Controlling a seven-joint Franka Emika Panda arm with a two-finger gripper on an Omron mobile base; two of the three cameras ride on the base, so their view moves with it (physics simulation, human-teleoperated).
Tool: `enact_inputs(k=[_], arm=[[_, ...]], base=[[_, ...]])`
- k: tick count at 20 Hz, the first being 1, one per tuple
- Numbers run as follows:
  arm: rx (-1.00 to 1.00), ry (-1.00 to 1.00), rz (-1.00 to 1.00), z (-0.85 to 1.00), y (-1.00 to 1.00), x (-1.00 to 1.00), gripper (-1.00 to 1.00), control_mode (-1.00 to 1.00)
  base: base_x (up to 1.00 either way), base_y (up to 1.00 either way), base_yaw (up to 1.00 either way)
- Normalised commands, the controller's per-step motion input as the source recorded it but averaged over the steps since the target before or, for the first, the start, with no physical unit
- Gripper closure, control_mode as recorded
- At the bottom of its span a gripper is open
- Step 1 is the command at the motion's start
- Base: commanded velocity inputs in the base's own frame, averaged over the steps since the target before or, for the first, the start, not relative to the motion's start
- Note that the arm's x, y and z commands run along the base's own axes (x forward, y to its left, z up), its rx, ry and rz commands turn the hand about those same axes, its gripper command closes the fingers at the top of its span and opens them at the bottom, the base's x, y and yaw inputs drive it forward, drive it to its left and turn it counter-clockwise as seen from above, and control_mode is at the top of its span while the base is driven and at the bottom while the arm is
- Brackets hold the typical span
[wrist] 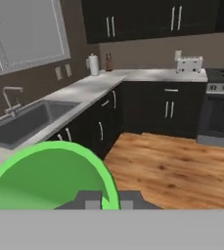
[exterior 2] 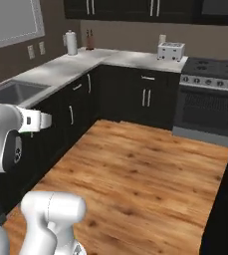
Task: Open the cabinet directly in front. Then move the liquor and the cup to the dining counter with the jar on it.
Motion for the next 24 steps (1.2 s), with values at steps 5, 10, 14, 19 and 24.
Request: enact_inputs(k=[5,10,14,19,24], arm=[[0.0,0.0,0.0,0.0,0.0,0.0,1.0,1.0],[0.0,0.0,0.0,0.0,0.0,0.0,1.0,1.0],[0.0,0.0,0.0,0.0,0.0,0.0,1.0,1.0],[0.0,0.0,0.0,0.0,0.0,0.0,1.0,1.0],[0.0,0.0,0.0,0.0,0.0,0.0,1.0,1.0]], base=[[0.0,0.09,-1.0],[0.0,0.05,-1.0],[0.0,0.05,-1.0],[0.0,0.03,-1.0],[0.09,0.0,-0.44]])
